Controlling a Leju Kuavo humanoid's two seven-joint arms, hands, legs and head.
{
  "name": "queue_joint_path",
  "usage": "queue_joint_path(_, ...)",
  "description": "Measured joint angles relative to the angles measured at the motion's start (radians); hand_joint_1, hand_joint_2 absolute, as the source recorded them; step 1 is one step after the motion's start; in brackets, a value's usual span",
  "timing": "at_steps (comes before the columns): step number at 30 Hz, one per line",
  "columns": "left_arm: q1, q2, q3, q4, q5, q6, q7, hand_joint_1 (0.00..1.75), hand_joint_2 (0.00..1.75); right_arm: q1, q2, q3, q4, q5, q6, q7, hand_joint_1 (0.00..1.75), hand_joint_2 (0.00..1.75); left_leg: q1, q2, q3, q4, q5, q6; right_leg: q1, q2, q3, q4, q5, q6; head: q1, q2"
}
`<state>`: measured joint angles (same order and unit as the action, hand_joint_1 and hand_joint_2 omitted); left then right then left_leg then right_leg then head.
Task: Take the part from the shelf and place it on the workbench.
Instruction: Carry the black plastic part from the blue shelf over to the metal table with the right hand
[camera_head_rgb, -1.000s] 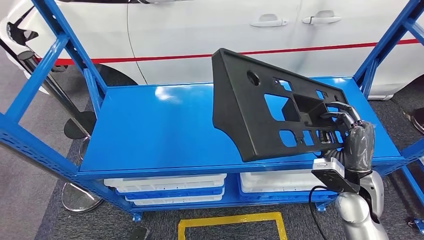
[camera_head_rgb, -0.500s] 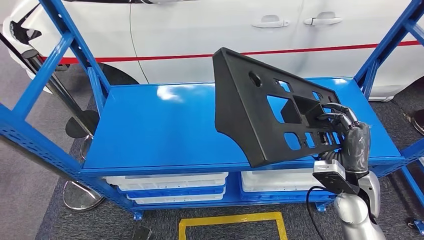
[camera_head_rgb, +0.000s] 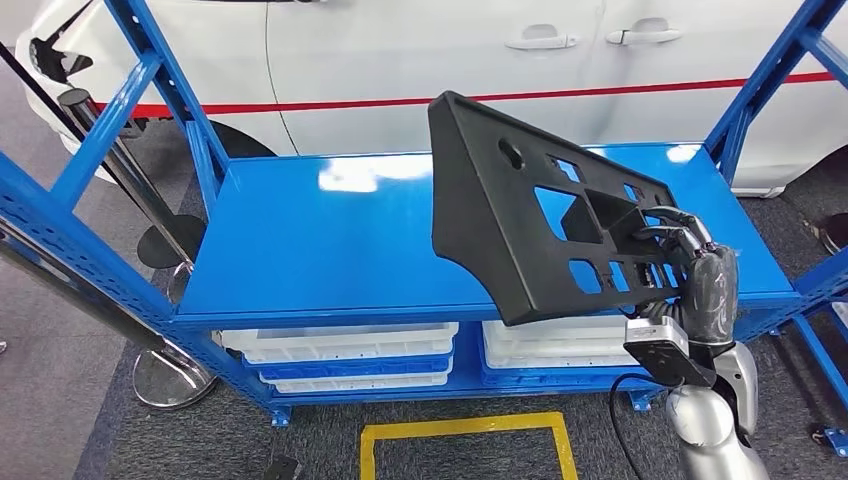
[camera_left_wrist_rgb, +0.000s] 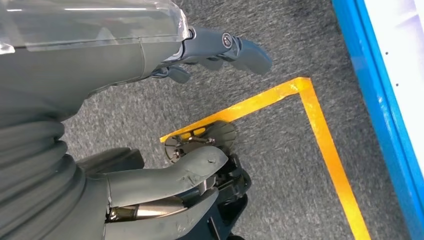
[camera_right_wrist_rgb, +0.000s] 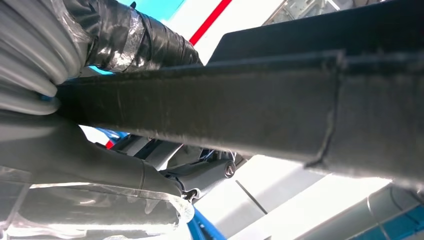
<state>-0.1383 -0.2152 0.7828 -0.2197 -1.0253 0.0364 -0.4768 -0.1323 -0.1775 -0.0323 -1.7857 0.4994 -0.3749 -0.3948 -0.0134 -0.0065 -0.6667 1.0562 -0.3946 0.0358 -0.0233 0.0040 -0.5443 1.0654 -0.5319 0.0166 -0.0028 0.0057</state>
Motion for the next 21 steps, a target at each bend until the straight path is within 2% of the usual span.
queue_joint_path(1,0.0,0.0,0.0,0.0,0.0,0.0,0.0,0.0,1.75,-0.001,0.0,0.0,0.0,0.0,0.0,0.0,1.75,0.0,0.001,-0.001,-0.004,0.004,-0.001,-0.006,-0.001,-0.002,-0.003,-0.003,0.004,-0.008,0.0,0.0)
queue_joint_path(2,0.001,0.0,0.0,0.0,-0.001,0.001,0.0,0.0,1.75,-0.002,0.0,0.0,0.0,0.0,0.0,0.001,1.75,0.0,0.003,-0.001,-0.011,0.016,-0.014,-0.012,-0.003,-0.003,-0.009,-0.004,0.011,-0.016,-0.001,0.0)
queue_joint_path(3,0.001,0.0,0.0,0.0,-0.001,0.001,0.0,0.0,1.75,-0.003,0.001,0.001,0.0,0.0,0.0,0.001,1.75,0.0,0.005,-0.001,-0.022,0.044,-0.043,-0.018,-0.004,-0.005,-0.015,-0.006,0.019,-0.023,-0.001,0.0)
queue_joint_path(4,0.001,0.0,0.0,0.0,-0.001,0.002,0.0,0.0,1.75,-0.004,0.001,0.001,0.0,0.0,0.0,0.002,1.75,0.0,0.008,0.0,-0.037,0.09,-0.085,-0.024,-0.004,-0.006,-0.023,-0.007,0.027,-0.028,-0.002,0.0)
queue_joint_path(6,0.001,0.0,0.0,0.0,-0.002,0.003,0.0,0.0,1.75,-0.004,0.001,0.001,0.0,0.0,0.0,0.004,1.75,0.0,0.014,0.0,-0.068,0.206,-0.163,-0.033,0.0,-0.008,-0.041,-0.006,0.041,-0.033,-0.003,0.0)
queue_joint_path(7,0.001,0.0,0.0,0.0,-0.002,0.004,0.0,0.0,1.75,-0.003,0.001,0.001,0.0,0.0,0.0,0.005,1.75,0.0,0.017,0.001,-0.072,0.246,-0.178,-0.035,0.001,-0.009,-0.051,-0.006,0.048,-0.033,-0.003,0.0)
queue_joint_path(8,0.002,0.0,0.0,0.0,-0.002,0.004,0.001,0.0,1.75,-0.003,0.001,0.001,0.0,0.0,0.001,0.006,1.75,0.0,0.018,0.001,-0.061,0.254,-0.175,-0.035,0.003,-0.009,-0.06,-0.005,0.055,-0.032,-0.003,0.0)
queue_joint_path(9,0.002,0.0,0.0,0.0,-0.003,0.005,0.001,0.0,1.75,-0.004,0.001,0.001,0.0,0.0,0.001,0.006,1.75,0.0,0.018,0.001,-0.031,0.227,-0.157,-0.033,0.004,-0.01,-0.069,-0.005,0.062,-0.031,-0.003,0.0)
queue_joint_path(11,0.0,0.0,0.0,0.0,-0.003,0.007,0.001,0.0,1.75,-0.004,0.001,0.001,-0.001,0.0,0.001,0.007,1.75,0.0,0.016,0.0,0.066,0.094,-0.122,-0.022,0.005,-0.01,-0.08,-0.005,0.074,-0.027,-0.003,0.0)
queue_joint_path(12,-0.002,0.0,0.0,0.0,-0.003,0.008,0.001,0.0,1.75,-0.004,0.001,0.001,-0.001,0.0,0.001,0.007,1.75,0.0,0.012,-0.001,0.106,0.033,-0.115,-0.017,0.004,-0.01,-0.084,-0.006,0.08,-0.023,-0.003,0.0)
queue_joint_path(13,-0.004,0.0,0.0,0.0,-0.003,0.009,0.0,0.0,1.75,-0.005,0.001,0.001,-0.001,0.0,0.001,0.007,1.75,0.0,0.007,-0.001,0.131,-0.01,-0.113,-0.011,0.002,-0.01,-0.085,-0.008,0.086,-0.017,-0.002,0.0)
queue_joint_path(14,-0.004,0.0,0.0,0.0,-0.003,0.009,0.0,0.0,1.75,-0.005,0.002,0.001,-0.001,0.0,0.001,0.007,1.75,0.0,0.002,-0.001,0.138,-0.029,-0.115,-0.007,-0.001,-0.01,-0.086,-0.011,0.092,-0.01,-0.002,0.0)
queue_joint_path(16,-0.004,0.0,0.0,0.0,-0.003,0.009,0.0,0.0,1.75,-0.005,0.002,0.002,-0.001,0.0,0.001,0.007,1.75,0.0,-0.003,0.0,0.138,-0.047,-0.096,0.003,-0.006,-0.01,-0.087,-0.018,0.102,0.004,-0.003,0.0)
queue_joint_path(17,-0.004,0.0,0.0,0.0,-0.003,0.009,0.0,0.0,1.75,-0.005,0.003,0.002,-0.001,-0.001,0.001,0.008,1.75,0.0,-0.002,0.002,0.138,-0.06,-0.084,0.01,-0.007,-0.009,-0.089,-0.015,0.095,0.008,-0.003,0.0)
queue_joint_path(18,-0.004,0.0,0.0,0.0,-0.003,0.009,0.001,0.0,1.75,-0.005,0.002,0.002,-0.001,-0.001,0.002,0.008,1.75,0.0,-0.001,0.005,0.137,-0.072,-0.071,0.018,-0.007,-0.008,-0.097,0.004,0.072,0.011,-0.002,0.0)
queue_joint_path(19,-0.005,0.0,0.0,0.0,-0.003,0.009,0.001,0.0,1.75,-0.006,0.002,0.003,0.0,-0.001,0.002,0.008,1.75,0.0,0.001,0.007,0.133,-0.08,-0.06,0.024,-0.006,-0.007,-0.11,0.042,0.035,0.012,-0.002,0.0)
queue_joint_path(21,-0.006,0.0,0.0,0.0,-0.003,0.008,0.001,0.0,1.75,-0.007,0.002,0.003,0.002,-0.003,0.004,0.008,1.75,0.0,0.0,0.008,0.114,-0.078,-0.047,0.031,-0.005,-0.004,-0.143,0.153,-0.045,0.015,-0.001,0.0)
